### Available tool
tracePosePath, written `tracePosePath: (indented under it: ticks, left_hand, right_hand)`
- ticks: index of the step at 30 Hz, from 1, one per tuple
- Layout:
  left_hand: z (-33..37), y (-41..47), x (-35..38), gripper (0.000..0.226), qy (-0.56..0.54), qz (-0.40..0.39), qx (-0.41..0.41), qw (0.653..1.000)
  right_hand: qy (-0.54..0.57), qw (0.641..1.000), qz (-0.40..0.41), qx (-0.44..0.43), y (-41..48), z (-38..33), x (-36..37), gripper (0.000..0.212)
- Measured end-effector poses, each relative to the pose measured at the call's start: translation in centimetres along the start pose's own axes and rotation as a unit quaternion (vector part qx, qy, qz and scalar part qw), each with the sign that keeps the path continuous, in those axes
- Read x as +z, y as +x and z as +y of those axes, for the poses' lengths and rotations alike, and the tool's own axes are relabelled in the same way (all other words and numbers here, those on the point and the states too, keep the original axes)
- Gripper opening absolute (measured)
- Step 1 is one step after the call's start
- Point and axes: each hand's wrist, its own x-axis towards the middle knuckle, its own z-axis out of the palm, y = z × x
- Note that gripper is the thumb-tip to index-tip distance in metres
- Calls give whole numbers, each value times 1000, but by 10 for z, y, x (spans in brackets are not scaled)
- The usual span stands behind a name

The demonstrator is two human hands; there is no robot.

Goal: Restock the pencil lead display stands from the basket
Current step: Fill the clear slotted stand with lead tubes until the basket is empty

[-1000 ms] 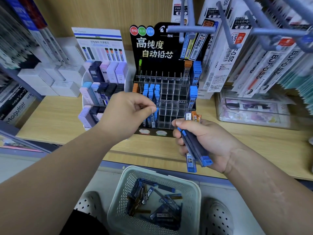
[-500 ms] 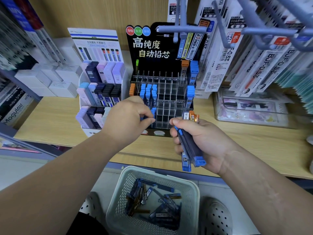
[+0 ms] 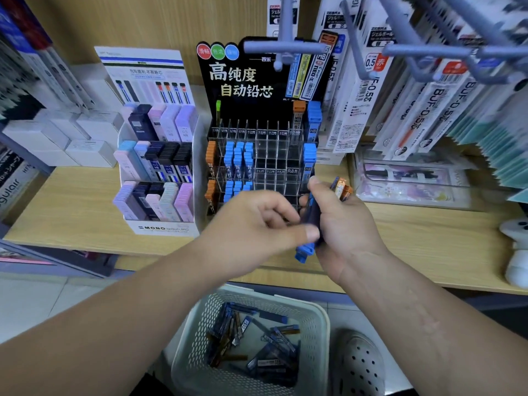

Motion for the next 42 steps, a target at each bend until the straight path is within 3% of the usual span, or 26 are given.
tracePosePath:
  ticks: [8, 19, 24, 30, 37, 42]
  left_hand:
    - [4, 0, 10, 22, -103, -33, -68, 992]
    - [10, -5, 33, 27, -268, -32, -116, 956]
    - [14, -13, 43, 25, -317, -37, -111, 941]
    - [17, -10, 46, 35, -274, 1, -102, 956]
    - [17, -1, 45, 37, -54, 17, 76, 995]
    - [16, 8, 35, 25, -36, 81, 153, 984]
  right_hand:
    - [-21, 1000, 14, 8, -1, 0, -6, 23]
    - [26, 996, -49, 67, -17, -22, -29, 40]
    - [50, 994, -75, 60, -22, -21, -39, 28]
    - [44, 996, -69, 45, -16, -23, -46, 12]
    - [73, 996, -25, 44, -5, -33, -48, 12]
    - [100, 990, -26, 98, -2, -39, -50, 22]
